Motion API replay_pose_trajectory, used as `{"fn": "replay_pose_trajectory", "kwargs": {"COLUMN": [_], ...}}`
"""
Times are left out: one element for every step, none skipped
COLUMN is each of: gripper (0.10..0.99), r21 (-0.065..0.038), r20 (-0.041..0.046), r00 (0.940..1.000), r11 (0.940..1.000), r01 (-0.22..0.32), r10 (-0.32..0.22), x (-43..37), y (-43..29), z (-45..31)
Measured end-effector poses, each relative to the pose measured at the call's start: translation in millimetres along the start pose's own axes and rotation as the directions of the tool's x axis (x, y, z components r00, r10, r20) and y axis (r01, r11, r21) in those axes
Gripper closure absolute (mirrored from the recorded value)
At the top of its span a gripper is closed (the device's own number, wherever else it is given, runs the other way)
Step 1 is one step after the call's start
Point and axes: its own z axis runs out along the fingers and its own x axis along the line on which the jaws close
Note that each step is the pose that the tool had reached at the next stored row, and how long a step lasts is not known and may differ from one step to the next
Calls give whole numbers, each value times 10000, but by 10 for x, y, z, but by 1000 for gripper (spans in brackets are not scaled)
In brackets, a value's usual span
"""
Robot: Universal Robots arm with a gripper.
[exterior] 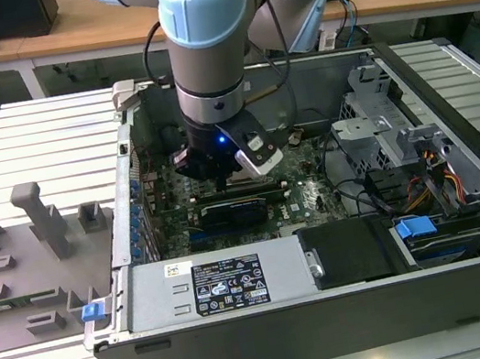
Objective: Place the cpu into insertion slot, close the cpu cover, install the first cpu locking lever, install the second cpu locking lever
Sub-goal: 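Install the second cpu locking lever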
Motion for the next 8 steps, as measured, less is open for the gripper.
{"fn": "replay_pose_trajectory", "kwargs": {"gripper": [980, 980, 980, 980, 980, 980, 980, 980], "r21": [-26, -45, -61, -104, -153, -225, -262, -302], "r20": [3, 6, 6, 9, 13, 22, 26, 35], "r00": [10000, 10000, 10000, 10000, 10000, 10000, 10000, 10000], "r11": [10000, 10000, 10000, 9999, 9999, 9997, 9997, 9995], "r01": [0, 1, 1, 1, -1, -1, 1, 0], "r10": [0, -1, -1, -1, 1, 2, 0, 1], "x": [5, 7, 11, 14, 16, 18, 20, 34], "y": [-5, -7, -10, -13, -14, -16, -26, -32], "z": [10, 23, 32, 43, 49, 66, 83, 94]}}
